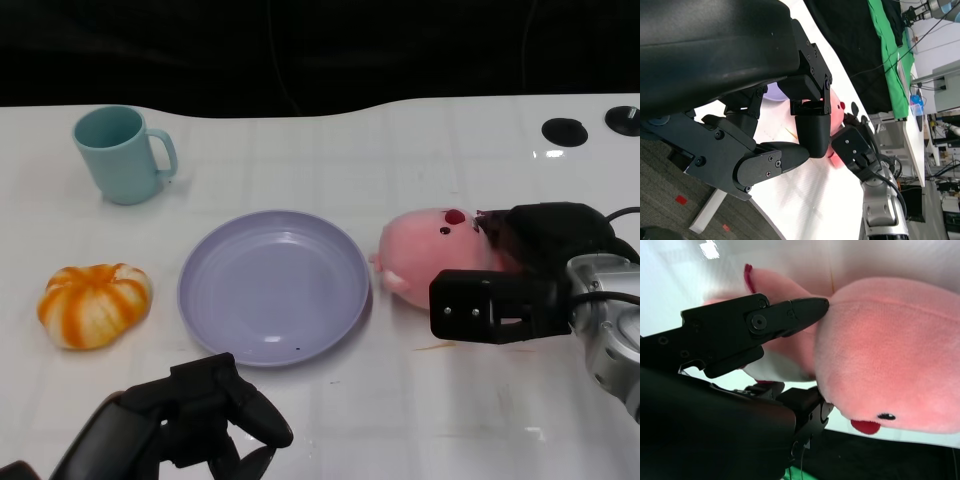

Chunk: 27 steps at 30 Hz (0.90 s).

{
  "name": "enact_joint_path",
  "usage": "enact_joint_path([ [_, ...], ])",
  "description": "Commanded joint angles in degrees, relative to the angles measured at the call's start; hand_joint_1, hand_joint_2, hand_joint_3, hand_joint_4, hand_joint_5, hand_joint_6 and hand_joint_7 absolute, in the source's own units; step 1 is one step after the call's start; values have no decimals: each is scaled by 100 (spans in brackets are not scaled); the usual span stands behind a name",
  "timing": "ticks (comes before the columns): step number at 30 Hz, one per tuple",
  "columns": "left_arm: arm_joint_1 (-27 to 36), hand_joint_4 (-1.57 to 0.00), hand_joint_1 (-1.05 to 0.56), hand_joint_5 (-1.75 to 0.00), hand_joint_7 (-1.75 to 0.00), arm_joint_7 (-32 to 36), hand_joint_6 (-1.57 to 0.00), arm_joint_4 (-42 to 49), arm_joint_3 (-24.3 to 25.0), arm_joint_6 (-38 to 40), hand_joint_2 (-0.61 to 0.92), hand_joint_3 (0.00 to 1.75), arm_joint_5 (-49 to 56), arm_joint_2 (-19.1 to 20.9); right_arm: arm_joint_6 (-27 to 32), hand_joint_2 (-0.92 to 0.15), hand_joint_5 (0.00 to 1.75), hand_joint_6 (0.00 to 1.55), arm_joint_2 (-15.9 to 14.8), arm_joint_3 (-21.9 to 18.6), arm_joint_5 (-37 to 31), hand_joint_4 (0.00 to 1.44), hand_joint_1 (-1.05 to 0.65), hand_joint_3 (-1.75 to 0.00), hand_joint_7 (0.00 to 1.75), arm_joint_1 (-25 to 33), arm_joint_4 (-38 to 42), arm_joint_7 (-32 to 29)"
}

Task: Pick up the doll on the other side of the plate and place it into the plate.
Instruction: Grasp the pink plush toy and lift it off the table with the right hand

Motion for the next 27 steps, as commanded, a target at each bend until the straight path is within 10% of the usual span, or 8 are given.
enact_joint_path([
  [1,31,-66,-37,-167,-126,-28,-75,-142,47,40,65,85,-15,85,-545,-87,40,113,125,-20,179,92,-30,0,6,8,487,-580],
  [3,34,-66,-37,-167,-126,-24,-75,-170,56,73,64,86,-29,90,-744,-91,117,121,114,35,167,87,-27,-1,3,-28,652,-837],
  [6,3,-66,-36,-168,-130,-36,-76,-160,68,33,63,89,-6,113,-812,-92,159,120,142,196,39,84,-26,-10,1,-115,928,-1043],
  [12,-56,-67,-33,-168,-128,19,-73,-249,90,341,53,104,-64,111,-765,-92,164,117,207,308,67,77,-29,-16,2,-248,1236,-1058],
  [23,-96,-69,-43,-164,-117,-21,-73,-210,149,269,73,73,31,157,-372,-92,174,134,155,68,230,82,-28,-23,14,-151,947,-1355],
  [27,-100,-70,-43,-164,-117,-45,-73,-173,178,238,74,72,0,164,-472,-84,175,77,41,-156,411,88,-27,-46,150,-65,887,-1541],
])
